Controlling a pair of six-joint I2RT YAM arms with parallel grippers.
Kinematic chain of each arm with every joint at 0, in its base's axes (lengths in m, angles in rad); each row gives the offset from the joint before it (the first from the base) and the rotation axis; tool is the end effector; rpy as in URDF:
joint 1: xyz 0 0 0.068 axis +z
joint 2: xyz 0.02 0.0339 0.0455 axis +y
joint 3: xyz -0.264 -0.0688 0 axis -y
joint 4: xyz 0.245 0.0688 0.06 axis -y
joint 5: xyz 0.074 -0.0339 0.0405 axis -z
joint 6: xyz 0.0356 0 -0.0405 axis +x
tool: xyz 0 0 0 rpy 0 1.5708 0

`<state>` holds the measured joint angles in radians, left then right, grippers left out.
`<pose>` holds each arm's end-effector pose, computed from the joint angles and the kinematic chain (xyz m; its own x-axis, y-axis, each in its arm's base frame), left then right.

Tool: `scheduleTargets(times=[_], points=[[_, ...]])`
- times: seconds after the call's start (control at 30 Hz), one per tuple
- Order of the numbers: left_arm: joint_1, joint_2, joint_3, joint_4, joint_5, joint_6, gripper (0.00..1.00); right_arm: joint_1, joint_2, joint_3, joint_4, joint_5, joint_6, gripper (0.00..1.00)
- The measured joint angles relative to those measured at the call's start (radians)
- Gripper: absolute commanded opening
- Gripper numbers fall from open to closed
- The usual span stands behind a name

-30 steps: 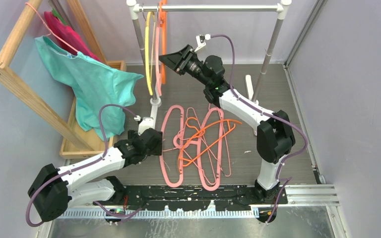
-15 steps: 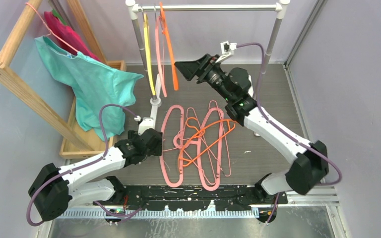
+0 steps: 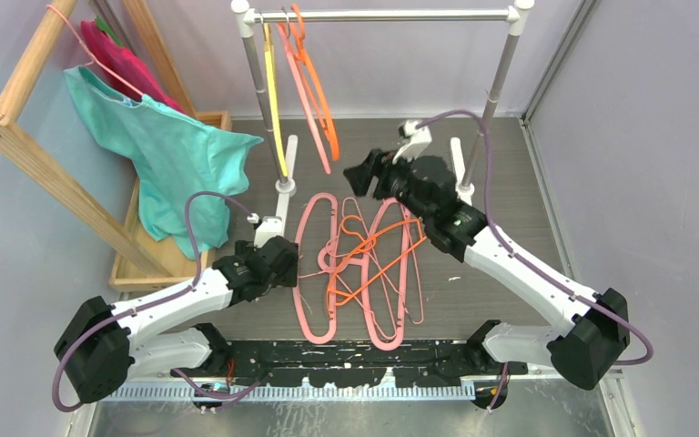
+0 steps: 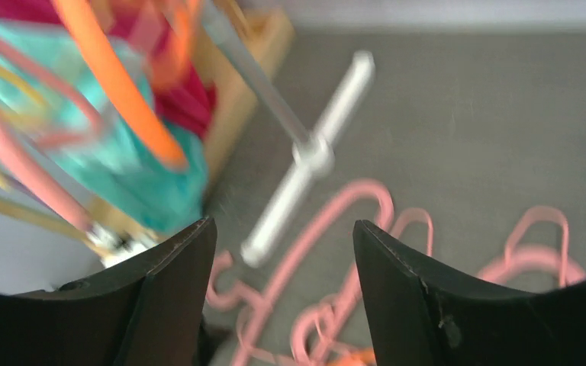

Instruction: Organize the hangers

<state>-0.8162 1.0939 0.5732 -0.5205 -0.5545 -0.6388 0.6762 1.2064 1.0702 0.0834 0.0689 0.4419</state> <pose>0.1465 -0.1284 0.1882 -0.7353 0.0420 -0.6765 -0.0015 0.9980 0.0636 0.2247 0.1772 0.3806 -0.2813 0.3213 -0.9042 -0.4983 0.7564 0.4238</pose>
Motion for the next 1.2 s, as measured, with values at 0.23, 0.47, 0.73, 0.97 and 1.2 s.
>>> scheduleTargets(times=[0.23,0.47,0.73,0.97,1.2], points=[[0.000,0.026,0.001,-0.001,0.001,0.000,0.98,0.038,0.013,-0.216,-0.230,0.019,0.035,0.53],[0.000,0.056,0.013,0.007,0.006,0.004,0.98,0.090,0.085,-0.310,-0.260,0.005,0.213,0.49],[0.000,0.055,0.033,0.010,0.088,0.055,0.98,0.220,0.243,-0.289,-0.218,0.064,0.464,0.49],[0.000,-0.051,0.032,0.006,0.150,0.079,0.98,0.271,0.340,-0.235,-0.193,0.130,0.602,0.49],[0.000,-0.121,0.018,0.002,0.188,0.079,0.98,0.271,0.424,-0.210,-0.170,0.185,0.653,0.47]])
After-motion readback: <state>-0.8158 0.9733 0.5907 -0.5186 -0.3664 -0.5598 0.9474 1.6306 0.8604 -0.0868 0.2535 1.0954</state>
